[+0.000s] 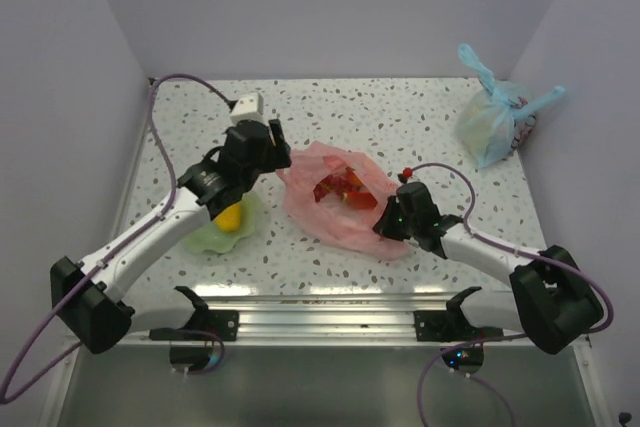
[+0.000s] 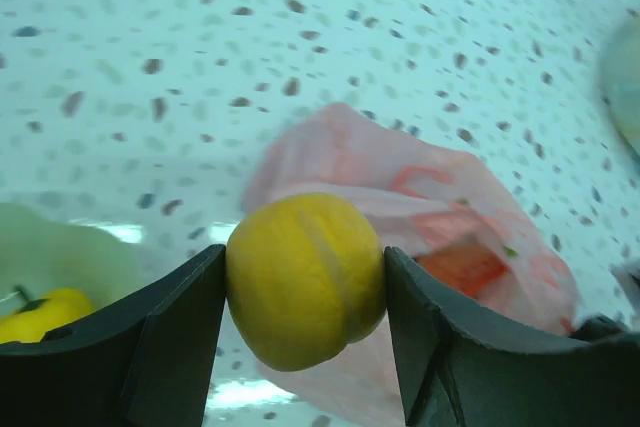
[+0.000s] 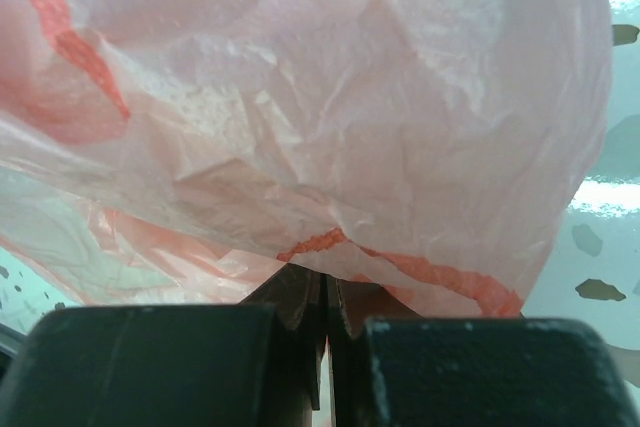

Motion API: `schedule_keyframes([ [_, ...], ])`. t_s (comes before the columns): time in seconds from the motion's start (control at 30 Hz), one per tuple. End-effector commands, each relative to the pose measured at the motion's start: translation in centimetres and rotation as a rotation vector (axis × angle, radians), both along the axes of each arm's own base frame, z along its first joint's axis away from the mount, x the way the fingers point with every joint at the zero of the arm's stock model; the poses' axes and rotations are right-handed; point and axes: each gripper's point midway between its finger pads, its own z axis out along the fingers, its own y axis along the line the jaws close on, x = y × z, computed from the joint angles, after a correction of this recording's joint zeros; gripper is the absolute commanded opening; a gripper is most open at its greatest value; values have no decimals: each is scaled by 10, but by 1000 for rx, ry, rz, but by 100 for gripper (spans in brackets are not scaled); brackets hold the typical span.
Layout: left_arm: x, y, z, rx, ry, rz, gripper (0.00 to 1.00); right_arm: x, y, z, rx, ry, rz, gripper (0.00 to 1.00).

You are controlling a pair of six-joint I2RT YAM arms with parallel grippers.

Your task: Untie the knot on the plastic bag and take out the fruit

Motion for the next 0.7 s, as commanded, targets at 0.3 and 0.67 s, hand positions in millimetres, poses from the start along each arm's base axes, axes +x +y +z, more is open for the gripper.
schedule_keyframes([
  [0.3,-24,219,-95,114,213,462,35,1,-3,13,-26,-25,16,0],
  [0.67,-24,243,-164,76,329,510,65,2,-1,17,-32,-27,31,0],
])
